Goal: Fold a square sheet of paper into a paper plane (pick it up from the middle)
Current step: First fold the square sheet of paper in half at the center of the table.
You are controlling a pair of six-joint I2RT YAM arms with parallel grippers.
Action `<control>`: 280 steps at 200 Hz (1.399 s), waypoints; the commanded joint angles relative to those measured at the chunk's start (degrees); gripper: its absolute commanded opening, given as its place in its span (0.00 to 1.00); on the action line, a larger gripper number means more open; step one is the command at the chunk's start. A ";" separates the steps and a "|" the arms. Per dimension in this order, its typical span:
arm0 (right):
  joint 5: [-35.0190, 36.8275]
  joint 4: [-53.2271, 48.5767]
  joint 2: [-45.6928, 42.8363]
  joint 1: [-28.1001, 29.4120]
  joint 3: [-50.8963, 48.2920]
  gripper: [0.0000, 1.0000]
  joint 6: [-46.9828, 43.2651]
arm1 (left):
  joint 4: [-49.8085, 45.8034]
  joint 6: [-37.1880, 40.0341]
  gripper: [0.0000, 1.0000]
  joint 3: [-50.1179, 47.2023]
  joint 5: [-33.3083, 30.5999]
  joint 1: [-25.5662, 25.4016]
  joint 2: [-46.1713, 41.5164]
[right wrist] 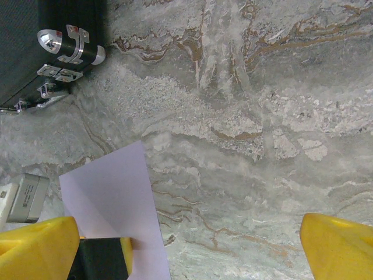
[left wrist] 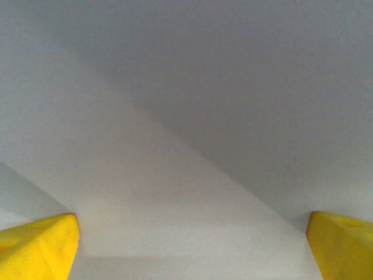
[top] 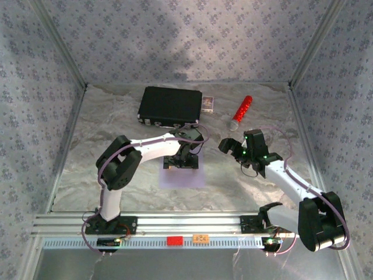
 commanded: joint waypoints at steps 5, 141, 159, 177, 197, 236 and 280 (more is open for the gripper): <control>0.86 -0.85 -0.37 0.05 -0.61 0.99 0.63 | -0.07 -0.48 0.98 -1.62 0.54 -0.38 2.86; 3.01 -1.86 -0.89 0.08 -0.39 0.99 1.87 | 4.26 1.05 0.71 -4.13 -2.25 -1.11 -3.31; 3.79 -2.39 -1.29 0.06 -0.30 0.99 2.37 | 5.45 1.62 0.61 -4.71 -2.31 -1.10 -4.35; 4.52 -2.89 -1.84 0.08 -0.30 0.99 2.75 | 5.52 1.88 0.52 -4.66 -2.39 -1.11 -4.93; 5.27 -3.30 -2.62 0.08 -0.39 0.99 2.86 | 5.57 2.23 0.46 -4.57 -2.03 -1.07 -5.60; 8.20 -4.88 -5.19 -0.02 -0.38 0.99 3.89 | 10.47 2.55 0.43 -6.34 -1.12 -1.12 -9.62; 12.73 -6.50 -10.53 -0.15 -1.16 0.99 5.88 | 22.89 1.17 0.42 -10.84 9.39 1.44 -15.39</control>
